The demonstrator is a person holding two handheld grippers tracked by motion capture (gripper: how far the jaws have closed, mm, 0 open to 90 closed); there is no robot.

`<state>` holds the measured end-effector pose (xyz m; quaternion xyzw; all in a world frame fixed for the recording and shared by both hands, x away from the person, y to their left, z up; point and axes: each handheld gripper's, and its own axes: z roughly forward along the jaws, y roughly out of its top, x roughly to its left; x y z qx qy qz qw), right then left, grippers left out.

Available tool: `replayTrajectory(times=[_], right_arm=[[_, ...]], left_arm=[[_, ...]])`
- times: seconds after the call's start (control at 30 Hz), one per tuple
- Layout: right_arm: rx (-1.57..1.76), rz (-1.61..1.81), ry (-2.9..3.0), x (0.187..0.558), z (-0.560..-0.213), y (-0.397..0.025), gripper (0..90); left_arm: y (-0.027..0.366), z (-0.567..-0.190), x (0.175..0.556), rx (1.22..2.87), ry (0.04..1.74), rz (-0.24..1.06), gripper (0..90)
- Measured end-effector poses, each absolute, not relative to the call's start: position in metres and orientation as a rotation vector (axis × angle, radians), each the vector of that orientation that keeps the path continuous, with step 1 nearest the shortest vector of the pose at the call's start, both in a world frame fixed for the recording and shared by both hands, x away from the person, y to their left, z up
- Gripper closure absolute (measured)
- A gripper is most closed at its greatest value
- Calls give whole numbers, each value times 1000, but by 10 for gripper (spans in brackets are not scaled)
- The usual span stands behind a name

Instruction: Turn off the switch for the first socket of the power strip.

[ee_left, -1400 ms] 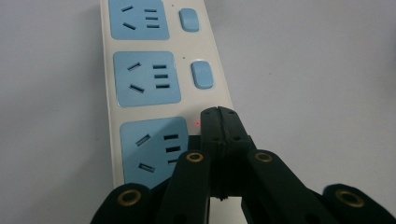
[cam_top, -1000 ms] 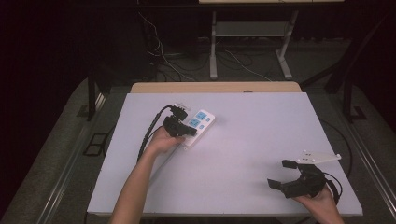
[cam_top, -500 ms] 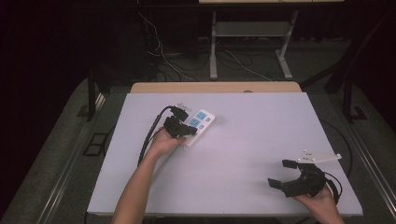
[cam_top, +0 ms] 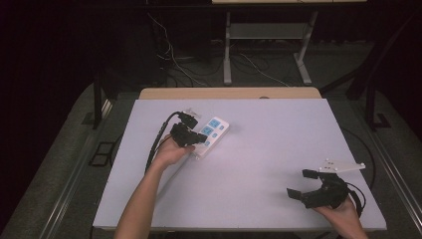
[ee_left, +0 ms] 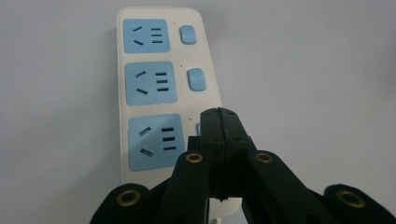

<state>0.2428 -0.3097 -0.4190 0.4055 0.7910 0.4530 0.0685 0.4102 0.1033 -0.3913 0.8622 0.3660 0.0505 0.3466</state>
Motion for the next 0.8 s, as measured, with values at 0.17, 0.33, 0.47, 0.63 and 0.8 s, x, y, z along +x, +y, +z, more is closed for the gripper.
replayTrajectory(times=[0.17, 0.33, 0.47, 0.63, 0.8], right_arm=[[1219, 1366, 2383, 242, -419, -309, 6], [1213, 1367, 2396, 243, -420, -307, 6], [1214, 1367, 2398, 242, -420, -306, 7], [1211, 1367, 2403, 243, -420, -305, 7], [1204, 1366, 2410, 243, -421, -304, 7]], left_arm=[[110, -383, 406, 2214, 952, 144, 891], [119, -373, 400, 2195, 964, 154, 890], [126, -367, 394, 2182, 968, 169, 879], [134, -361, 385, 2152, 974, 175, 832], [142, -356, 377, 2121, 983, 201, 728]])
